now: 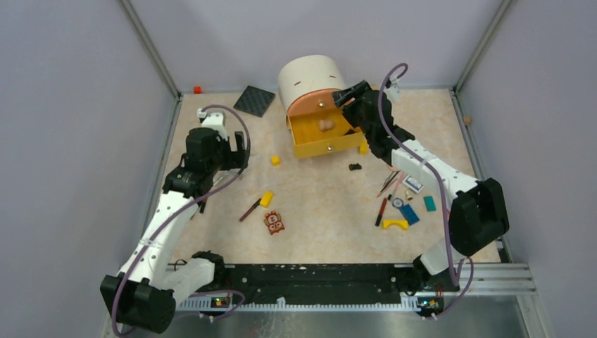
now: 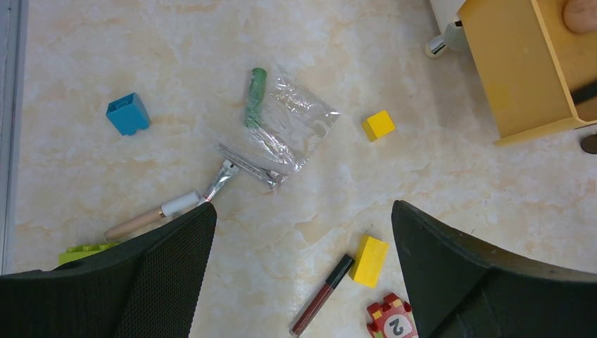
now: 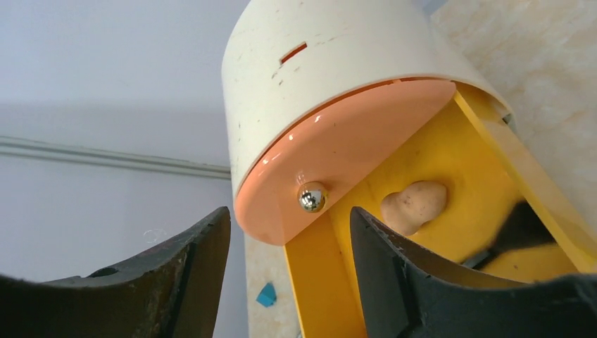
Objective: Organize the makeup
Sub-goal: Place the makeup brush in the drawer.
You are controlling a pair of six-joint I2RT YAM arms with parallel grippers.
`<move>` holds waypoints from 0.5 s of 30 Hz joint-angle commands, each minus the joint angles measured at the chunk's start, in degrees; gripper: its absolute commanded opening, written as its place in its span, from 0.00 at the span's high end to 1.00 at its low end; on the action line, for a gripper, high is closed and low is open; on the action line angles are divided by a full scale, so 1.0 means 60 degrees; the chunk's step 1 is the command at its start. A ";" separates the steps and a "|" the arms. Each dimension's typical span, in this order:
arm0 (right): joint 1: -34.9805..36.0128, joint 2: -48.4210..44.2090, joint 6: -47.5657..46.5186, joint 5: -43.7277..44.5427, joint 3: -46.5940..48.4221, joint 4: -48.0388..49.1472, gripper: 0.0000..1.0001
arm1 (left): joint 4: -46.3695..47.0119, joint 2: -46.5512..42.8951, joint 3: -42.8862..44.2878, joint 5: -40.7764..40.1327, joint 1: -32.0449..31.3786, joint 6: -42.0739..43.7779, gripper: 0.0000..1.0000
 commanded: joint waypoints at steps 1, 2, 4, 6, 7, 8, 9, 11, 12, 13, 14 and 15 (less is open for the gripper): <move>0.0054 -0.1322 -0.0905 0.0768 -0.0326 -0.0183 0.38 | 0.0282 -0.0148 -0.0065 -0.0077 0.0035 0.0087 0.01; 0.0051 -0.1633 -0.1121 0.0927 -0.0507 -0.0251 0.39 | 0.0281 -0.0160 -0.0079 -0.0065 0.0038 0.0089 0.01; 0.0039 -0.2254 -0.1698 0.1251 -0.0845 -0.0542 0.39 | 0.0379 -0.0163 -0.0150 -0.0047 0.0039 0.0089 0.01; 0.0023 -0.2877 -0.2598 0.1535 -0.0902 -0.1248 0.39 | 0.0385 -0.0023 -0.0061 0.0191 0.0039 0.0077 0.01; -0.0012 -0.3082 -0.3093 0.1625 -0.0817 -0.1756 0.39 | 0.0321 0.0033 0.0004 0.0373 0.0039 0.0095 0.01; -0.0042 -0.3296 -0.3458 0.1760 -0.0738 -0.2385 0.39 | 0.0262 0.0056 0.0052 0.0460 0.0039 0.0139 0.01; -0.0075 -0.3519 -0.3683 0.1930 -0.0703 -0.2995 0.39 | 0.0192 0.0025 0.0065 0.0377 0.0039 0.0132 0.01; -0.0168 -0.4009 -0.4004 0.2147 -0.0960 -0.3768 0.38 | 0.0094 -0.0163 -0.0012 -0.0047 0.0039 0.0040 0.01; -0.0270 -0.4214 -0.4083 0.2233 -0.1163 -0.4107 0.37 | 0.0129 -0.0279 -0.0084 -0.0243 0.0039 0.0031 0.01; -0.0402 -0.4359 -0.4080 0.2245 -0.1354 -0.4470 0.37 | 0.0188 -0.0387 -0.0162 -0.0330 0.0039 0.0030 0.01; -0.0616 -0.4441 -0.4056 0.2150 -0.1450 -0.4896 0.37 | 0.0275 -0.0480 -0.0212 -0.0313 0.0039 0.0030 0.01; -0.0850 -0.4495 -0.4016 0.1959 -0.1537 -0.5401 0.36 | 0.0313 -0.0491 -0.0239 -0.0228 0.0039 0.0043 0.01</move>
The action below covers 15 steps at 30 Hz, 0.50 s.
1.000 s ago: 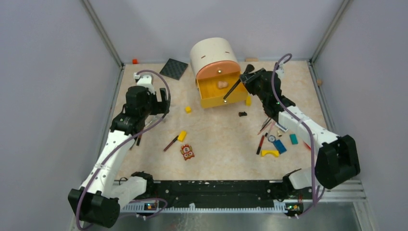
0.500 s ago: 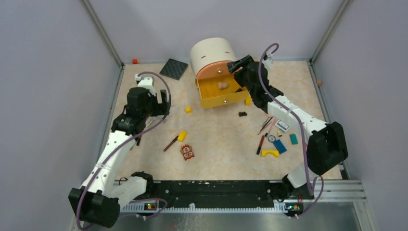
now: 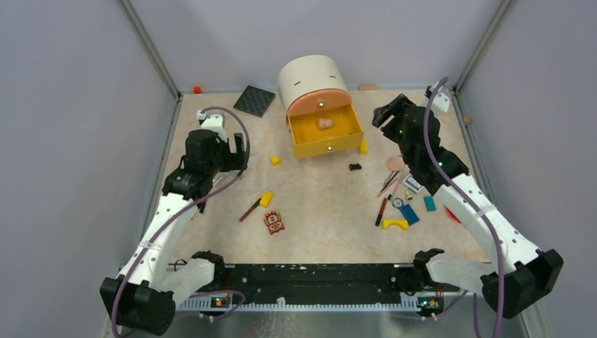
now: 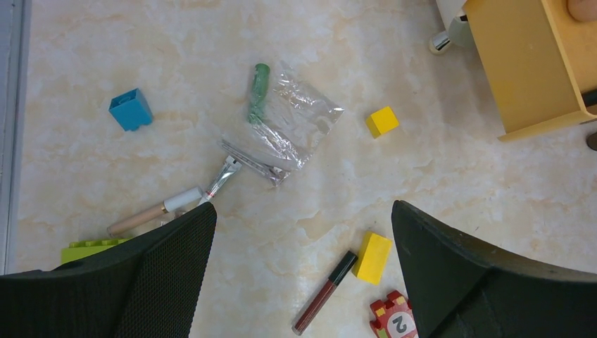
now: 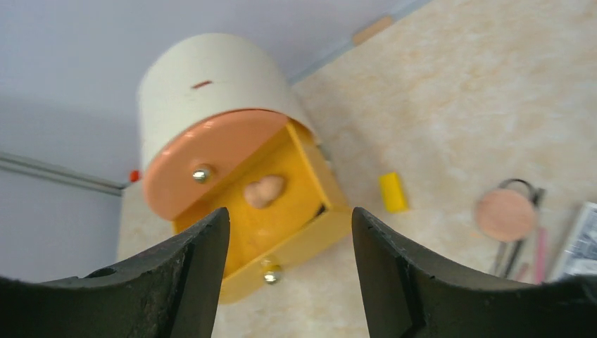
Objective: Organize the makeup
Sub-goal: Place the makeup brush in the drawer.
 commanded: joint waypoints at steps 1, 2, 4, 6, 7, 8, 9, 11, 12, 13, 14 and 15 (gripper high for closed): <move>-0.0941 -0.0347 -0.0700 0.0025 -0.0563 -0.2650 0.36 | 0.0341 -0.0396 -0.0120 -0.0114 0.0039 0.0012 0.01; -0.1261 -0.0330 -0.0808 -0.0314 -0.0657 -0.2925 0.36 | 0.0412 -0.0305 -0.0135 -0.0028 0.0039 0.0001 0.01; -0.1945 -0.0195 -0.1099 -0.1196 -0.0722 -0.3428 0.36 | 0.0422 -0.0004 -0.0018 0.0364 0.0043 -0.0016 0.01; -0.2230 0.0009 -0.1417 -0.1685 -0.0763 -0.3983 0.36 | 0.0263 0.0251 0.0122 0.0729 0.0046 0.0093 0.01; -0.2246 0.0061 -0.1479 -0.1776 -0.0829 -0.4216 0.36 | 0.0163 0.0300 0.0174 0.0665 0.0051 0.0079 0.01; -0.2243 0.0079 -0.1462 -0.1954 -0.0987 -0.4343 0.36 | 0.0104 0.0277 0.0195 0.0532 0.0053 0.0072 0.01; -0.2239 0.0033 -0.1404 -0.2235 -0.1227 -0.4328 0.36 | 0.0088 0.0201 0.0176 0.0386 0.0053 0.0071 0.01; -0.2243 -0.0130 -0.1234 -0.3052 -0.1910 -0.3981 0.42 | 0.0179 -0.0010 0.0061 0.0123 0.0059 0.0071 0.01; -0.2248 -0.0205 -0.1139 -0.3320 -0.2276 -0.3726 0.46 | 0.0251 -0.0082 -0.0010 0.0038 0.0074 0.0072 0.01; -0.2249 -0.0240 -0.1034 -0.3486 -0.2565 -0.3539 0.48 | 0.0351 -0.0126 -0.0064 0.0044 0.0093 0.0082 0.01; -0.2238 -0.0215 -0.0973 -0.3580 -0.2803 -0.3424 0.49 | 0.0364 -0.0092 -0.0059 0.0114 0.0097 0.0072 0.01; -0.2249 -0.0148 -0.0951 -0.3604 -0.2952 -0.3426 0.50 | 0.0366 -0.0036 -0.0032 0.0269 0.0097 0.0071 0.01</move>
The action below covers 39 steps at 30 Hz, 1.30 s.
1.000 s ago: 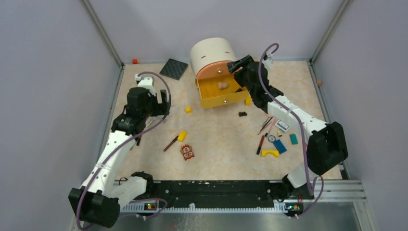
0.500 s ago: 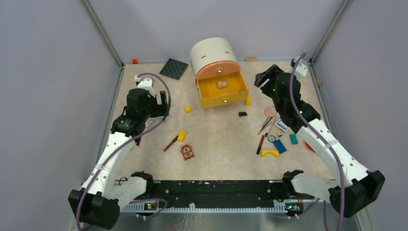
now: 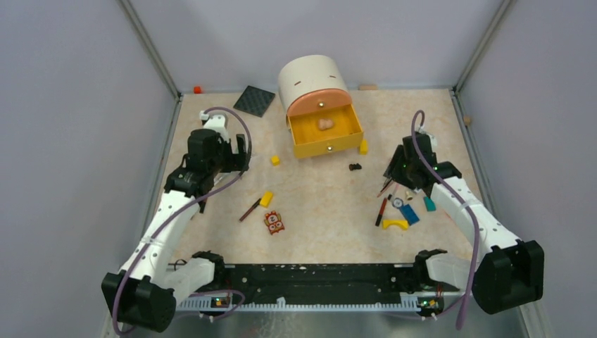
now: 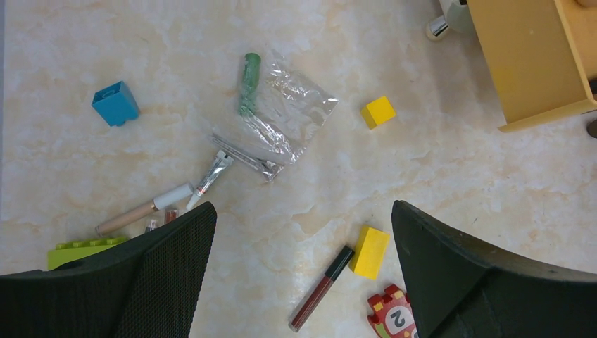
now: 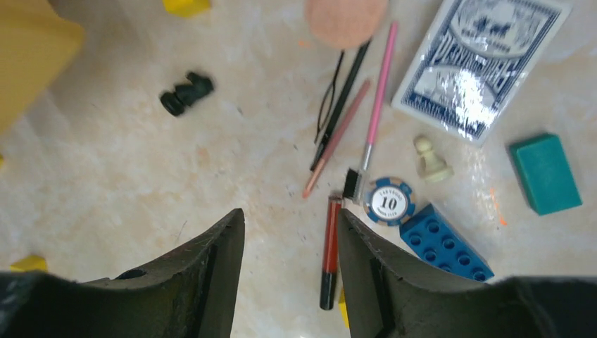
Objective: Organize the makeup
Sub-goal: Place the makeup brush in the drawer, then pick up the makeup tool from the center of the board.
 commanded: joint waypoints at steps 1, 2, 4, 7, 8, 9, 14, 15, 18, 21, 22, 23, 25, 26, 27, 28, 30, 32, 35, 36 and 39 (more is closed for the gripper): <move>0.0015 -0.0070 0.0118 -0.1003 -0.0730 0.0083 0.50 | 0.0424 -0.0145 0.0081 0.0184 0.0072 0.0067 0.01; 0.0014 -0.0007 0.0101 -0.0969 -0.0833 0.0035 0.50 | 0.0417 -0.0073 0.0097 0.0308 0.0085 0.0065 0.01; 0.0013 0.0015 0.0117 -0.0864 -0.1018 -0.0007 0.49 | 0.0392 -0.0001 0.0104 0.0396 0.0086 0.0054 0.01; 0.0020 -0.0107 0.0294 -0.0504 -0.1225 -0.0048 0.45 | 0.0394 -0.0066 0.0086 0.0374 0.0087 0.0065 0.01; 0.0005 -0.0076 0.0326 -0.0374 -0.1234 -0.0045 0.44 | 0.0395 -0.0074 0.0093 0.0339 0.0087 0.0067 0.01; 0.0012 -0.0023 0.0343 -0.0310 -0.1226 -0.0074 0.44 | 0.0395 -0.0081 0.0074 0.0309 0.0087 0.0060 0.01; 0.0008 0.0577 0.0362 -0.0049 -0.1084 0.0137 0.43 | 0.0395 -0.0067 0.0071 0.0362 0.0087 0.0059 0.01; 0.0000 0.0698 0.0358 -0.0013 -0.1040 0.0267 0.44 | 0.0391 -0.0062 0.0071 0.0367 0.0087 0.0066 0.01; 0.0001 0.1212 0.0348 0.0108 -0.0770 0.0596 0.45 | 0.0408 -0.0053 0.0073 0.0386 0.0090 0.0063 0.01; 0.0009 0.1815 0.0303 0.0377 -0.0351 0.0697 0.49 | 0.0408 -0.0035 0.0072 0.0425 0.0098 0.0057 0.01; 0.0000 0.1982 0.0274 0.0471 -0.0207 0.0758 0.50 | 0.0402 -0.0034 0.0064 0.0435 0.0099 0.0062 0.01; -0.0008 0.2139 0.0249 0.0550 -0.0056 0.0819 0.51 | 0.0421 -0.0025 0.0063 0.0444 0.0101 0.0063 0.01; -0.0041 0.2433 0.0170 0.0761 0.0265 0.0951 0.52 | 0.0424 -0.0001 0.0071 0.0464 0.0101 0.0055 0.01; -0.0089 0.2605 0.0118 0.0834 0.0432 0.0989 0.53 | 0.0437 -0.0010 0.0071 0.0467 0.0101 0.0062 0.01; -0.0157 0.2786 0.0072 0.0883 0.0627 0.1035 0.53 | 0.0439 -0.0009 0.0064 0.0477 0.0101 0.0066 0.01; -0.0240 0.2985 0.0024 0.0891 0.0898 0.1004 0.53 | 0.0435 -0.0009 0.0061 0.0469 0.0101 0.0063 0.01; -0.0366 0.3390 -0.0054 0.0920 0.1248 0.0991 0.54 | 0.0453 0.0018 0.0068 0.0497 0.0101 0.0059 0.01; -0.0499 0.3799 -0.0106 0.0910 0.1471 0.1033 0.54 | 0.0453 0.0047 0.0062 0.0539 0.0101 0.0053 0.01; -0.0700 0.4275 -0.0157 0.0819 0.1727 0.1092 0.55 | 0.0468 0.0104 0.0057 0.0572 0.0101 0.0054 0.01; -0.0759 0.4409 -0.0168 0.0848 0.1810 0.1088 0.55 | 0.0479 0.0128 0.0066 0.0593 0.0101 0.0053 0.01; -0.0916 0.4777 -0.0203 0.0947 0.1969 0.1119 0.54 | 0.0492 0.0177 0.0071 0.0628 0.0101 0.0054 0.01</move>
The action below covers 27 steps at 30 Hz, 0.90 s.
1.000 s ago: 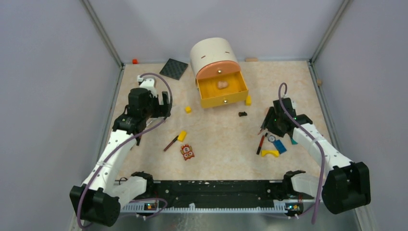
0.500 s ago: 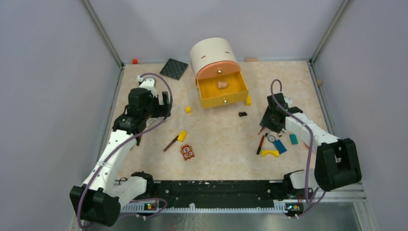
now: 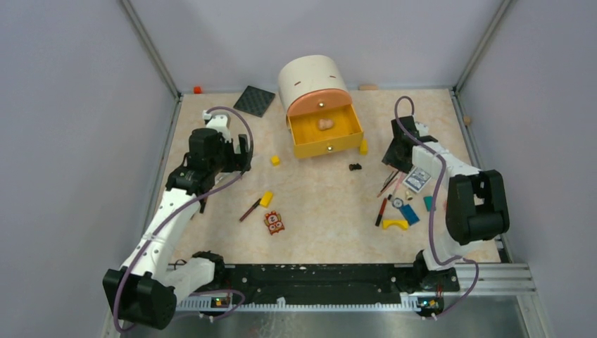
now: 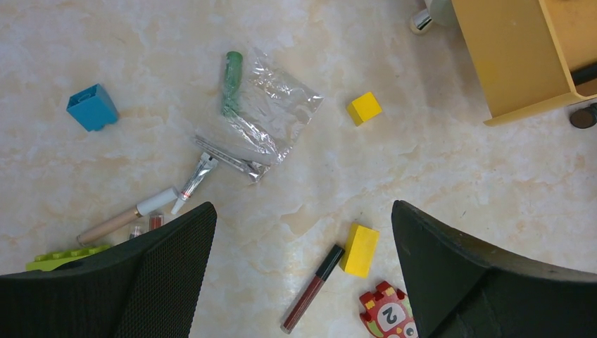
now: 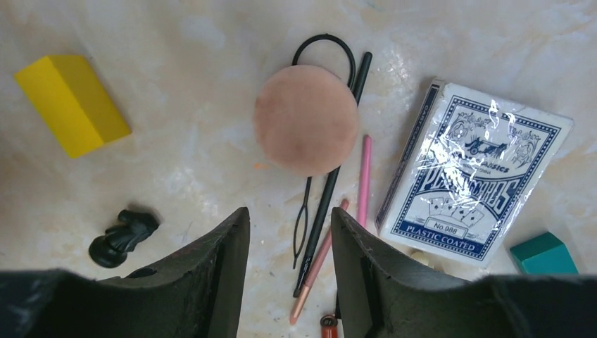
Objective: Organize the makeup
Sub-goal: Pick up the makeup tool from the center of the board.
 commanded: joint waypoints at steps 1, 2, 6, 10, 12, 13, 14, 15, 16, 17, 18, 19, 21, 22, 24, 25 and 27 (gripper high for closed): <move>-0.0293 0.0503 -0.0168 0.0284 0.0570 0.0151 0.54 | 0.0369 0.0097 0.0071 0.0165 0.0054 0.0053 0.01; -0.0361 0.0611 -0.0166 0.0259 0.0609 0.0156 0.54 | 0.0370 0.0115 0.0071 0.0173 0.0054 0.0052 0.01; -0.0596 0.0959 -0.0201 0.0253 0.0690 0.0263 0.54 | 0.0370 0.0153 0.0086 0.0176 0.0062 0.0067 0.01; -0.0830 0.1282 -0.0172 0.0026 0.0709 0.0471 0.55 | 0.0370 0.0157 0.0086 0.0164 0.0068 0.0067 0.01; -0.0908 0.1459 -0.0156 -0.0044 0.0793 0.0477 0.57 | 0.0355 0.0140 0.0086 0.0163 0.0068 0.0074 0.01; -0.0944 0.1530 -0.0156 -0.0053 0.0830 0.0492 0.59 | 0.0348 0.0115 0.0086 0.0147 0.0068 0.0077 0.01; -0.0950 0.1608 -0.0150 -0.0067 0.0890 0.0512 0.61 | 0.0341 0.0072 0.0086 0.0145 0.0068 0.0081 0.01; -0.0969 0.1648 -0.0129 -0.0087 0.0924 0.0545 0.65 | 0.0341 0.0035 0.0086 0.0143 0.0068 0.0082 0.01; -0.0971 0.1653 -0.0132 -0.0116 0.0947 0.0601 0.69 | 0.0341 -0.0008 0.0081 0.0135 0.0068 0.0082 0.01; -0.0970 0.1653 -0.0097 -0.0168 0.0944 0.0644 0.72 | 0.0341 -0.0021 0.0082 0.0123 0.0081 0.0082 0.01; -0.0973 0.1646 -0.0088 -0.0208 0.0942 0.0688 0.75 | 0.0341 -0.0026 0.0082 0.0142 0.0076 0.0082 0.01; -0.0968 0.1621 -0.0068 -0.0251 0.0918 0.0740 0.79 | 0.0341 -0.0016 0.0095 0.0164 0.0082 0.0078 0.01; -0.0968 0.1551 -0.0048 -0.0274 0.0877 0.0789 0.87 | 0.0344 -0.0008 0.0086 0.0178 0.0083 0.0082 0.01; -0.0967 0.1483 -0.0069 -0.0274 0.0858 0.0798 0.88 | 0.0345 -0.0001 0.0086 0.0176 0.0092 0.0076 0.01; -0.0969 0.1267 -0.0097 -0.0072 0.0764 0.0870 0.89 | 0.0368 0.0003 0.0084 0.0180 0.0098 0.0054 0.01; -0.0970 0.1162 -0.0165 0.0015 0.0773 0.0792 0.90 | 0.0370 0.0030 0.0111 0.0490 0.0098 0.0049 0.01; -0.0965 0.0780 -0.0294 0.0222 0.0844 0.0527 0.90 | 0.0370 0.0045 0.0108 0.0672 0.0098 0.0095 0.01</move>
